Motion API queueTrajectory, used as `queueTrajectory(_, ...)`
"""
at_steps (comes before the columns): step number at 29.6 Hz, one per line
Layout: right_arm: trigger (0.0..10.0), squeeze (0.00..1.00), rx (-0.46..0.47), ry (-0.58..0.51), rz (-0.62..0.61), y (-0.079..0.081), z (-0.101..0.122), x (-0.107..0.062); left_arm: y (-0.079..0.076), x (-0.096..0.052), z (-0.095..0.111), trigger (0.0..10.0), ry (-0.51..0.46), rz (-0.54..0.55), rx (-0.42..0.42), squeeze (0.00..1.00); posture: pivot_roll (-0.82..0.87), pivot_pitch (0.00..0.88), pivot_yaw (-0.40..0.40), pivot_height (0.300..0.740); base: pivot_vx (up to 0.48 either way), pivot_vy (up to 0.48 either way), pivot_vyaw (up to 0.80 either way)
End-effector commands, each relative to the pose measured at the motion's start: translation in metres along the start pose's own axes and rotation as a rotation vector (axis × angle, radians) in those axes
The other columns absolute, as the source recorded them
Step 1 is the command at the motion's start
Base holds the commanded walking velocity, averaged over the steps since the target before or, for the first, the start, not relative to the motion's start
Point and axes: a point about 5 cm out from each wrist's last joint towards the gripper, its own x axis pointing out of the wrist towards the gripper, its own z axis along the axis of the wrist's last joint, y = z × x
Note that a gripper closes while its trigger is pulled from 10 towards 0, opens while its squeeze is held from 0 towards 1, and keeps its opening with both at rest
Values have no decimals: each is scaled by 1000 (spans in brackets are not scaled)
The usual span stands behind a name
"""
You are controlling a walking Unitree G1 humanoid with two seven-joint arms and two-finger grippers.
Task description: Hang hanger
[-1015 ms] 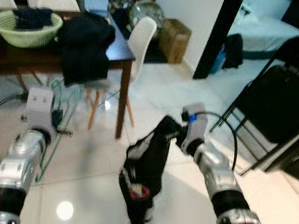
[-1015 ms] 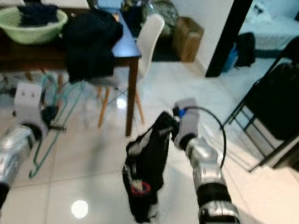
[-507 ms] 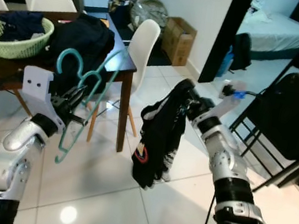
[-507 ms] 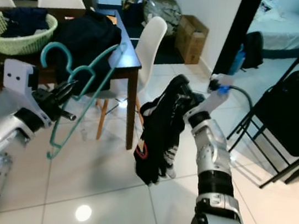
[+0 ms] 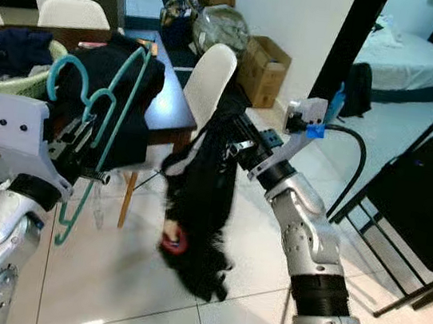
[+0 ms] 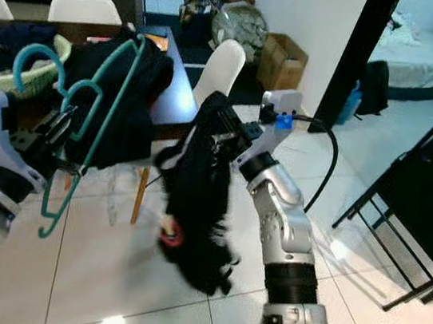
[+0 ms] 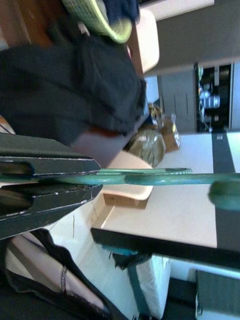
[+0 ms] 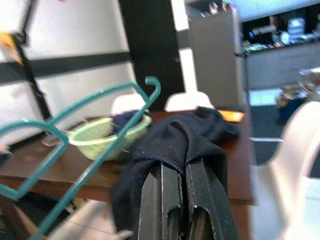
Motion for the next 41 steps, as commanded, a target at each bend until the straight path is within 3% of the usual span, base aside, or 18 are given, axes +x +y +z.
queueTrajectory(1, 10000, 0, -19, -31, 40, 5, 11, 8, 16, -2, 8, 10000, -7, 90, 73, 0, 110, 43, -88, 740, 480, 0, 794)
queueTrajectory(7, 10000, 0, -28, -44, 66, 9, 22, 14, 29, 0, 20, 10000, -12, 156, 133, 0, 114, 37, -90, 740, 480, 0, 794)
queueTrajectory(11, 10000, 0, -31, -48, 70, 14, 26, 16, 24, 0, 18, 10000, 7, 155, 124, 0, 112, 35, -90, 740, 480, 0, 794)
queueTrajectory(17, 10000, 0, -40, -62, 74, 20, 34, 21, 2, 6, 9, 10000, 30, 116, 74, 0, 110, 26, -94, 740, 480, 0, 794)
queueTrajectory(27, 10000, 0, -59, -60, 56, 21, 37, 26, -3, 9, 14, 10000, 29, 102, 76, 0, 116, 20, -92, 740, 480, 0, 609)
queueTrajectory(31, 10000, 0, -76, -81, 54, 23, 44, 36, -7, 12, 18, 10000, 12, 80, 70, 0, 123, 14, -92, 740, 480, 0, 0)
queueTrajectory(32, 10000, 0, -108, -122, 43, 23, 61, 54, -16, 15, 20, 10000, 1, 28, 59, 0, 127, 12, -95, 740, 0, 0, 0)
queueTrajectory(33, 10000, 0, -108, -122, 43, 23, 61, 54, -16, 15, 20, 10000, 1, 28, 59, 0, 127, 12, -95, 740, 0, 0, 0)
queueTrajectory(36, 10000, 0, -156, -200, 15, 21, 89, 76, -30, 16, 20, 10000, -4, -42, 34, 0, 135, 4, -102, 740, 0, 0, 0)
queueTrajectory(39, 10000, 0, -168, -217, 10, 20, 96, 80, -33, 17, 21, 10000, -6, -60, 31, 0, 135, 4, -102, 740, 0, 0, 0)
queueTrajectory(41, 10000, 0, -199, -288, -22, 19, 121, 94, -39, 16, 20, 10000, -7, -81, 30, 0, 139, 5, -107, 740, 0, 0, 0)
